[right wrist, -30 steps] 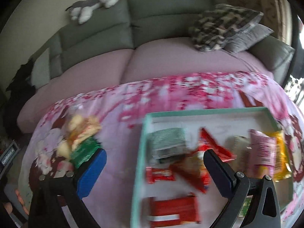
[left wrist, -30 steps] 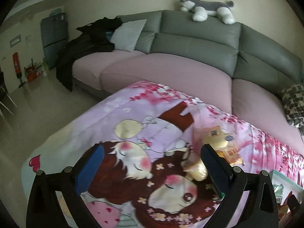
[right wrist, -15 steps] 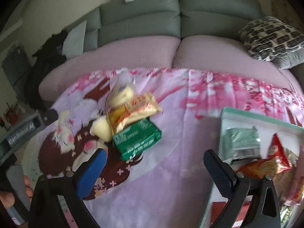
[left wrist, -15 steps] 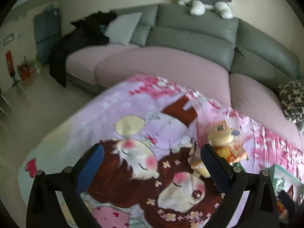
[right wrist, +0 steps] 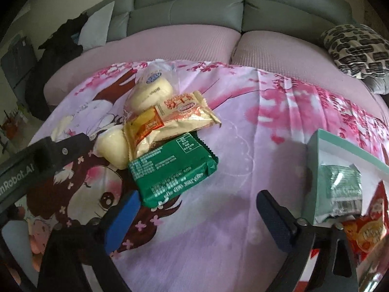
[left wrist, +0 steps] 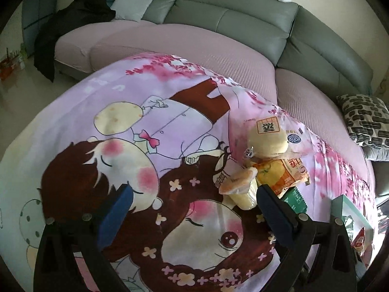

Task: Organize snacks
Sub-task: 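Grasp the green pack with the right gripper while left grasps the yellow jelly cup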

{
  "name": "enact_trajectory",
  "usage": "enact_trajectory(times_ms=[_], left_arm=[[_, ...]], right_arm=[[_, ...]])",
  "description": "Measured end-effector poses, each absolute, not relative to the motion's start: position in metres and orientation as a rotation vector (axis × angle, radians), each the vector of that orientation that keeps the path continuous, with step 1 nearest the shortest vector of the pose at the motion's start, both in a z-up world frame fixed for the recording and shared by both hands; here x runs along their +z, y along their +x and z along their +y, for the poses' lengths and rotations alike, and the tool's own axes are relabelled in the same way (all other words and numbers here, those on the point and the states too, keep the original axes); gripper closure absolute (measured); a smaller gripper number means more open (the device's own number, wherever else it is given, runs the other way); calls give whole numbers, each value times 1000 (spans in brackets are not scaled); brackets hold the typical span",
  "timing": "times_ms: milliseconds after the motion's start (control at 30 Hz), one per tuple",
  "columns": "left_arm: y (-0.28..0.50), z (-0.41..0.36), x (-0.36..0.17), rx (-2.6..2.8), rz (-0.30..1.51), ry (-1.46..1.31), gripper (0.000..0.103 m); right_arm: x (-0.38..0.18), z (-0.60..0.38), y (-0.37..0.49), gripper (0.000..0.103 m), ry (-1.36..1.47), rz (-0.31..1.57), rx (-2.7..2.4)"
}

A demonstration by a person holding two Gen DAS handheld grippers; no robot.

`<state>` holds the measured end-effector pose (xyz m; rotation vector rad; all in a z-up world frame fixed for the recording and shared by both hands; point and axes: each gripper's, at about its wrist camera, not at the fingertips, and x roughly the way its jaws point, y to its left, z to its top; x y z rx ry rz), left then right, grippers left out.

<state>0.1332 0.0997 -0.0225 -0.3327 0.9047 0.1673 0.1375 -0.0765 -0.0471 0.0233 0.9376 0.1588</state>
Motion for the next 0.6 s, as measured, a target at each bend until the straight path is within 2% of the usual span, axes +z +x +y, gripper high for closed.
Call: enact_trajectory(times_ms=[467, 600], left_arm=[[137, 103, -33, 155, 957, -334, 2], [137, 103, -34, 153, 959, -337, 2]], right_arm=[[-57, -56, 171, 11, -78, 969, 208], [-56, -56, 173, 25, -70, 966, 229]])
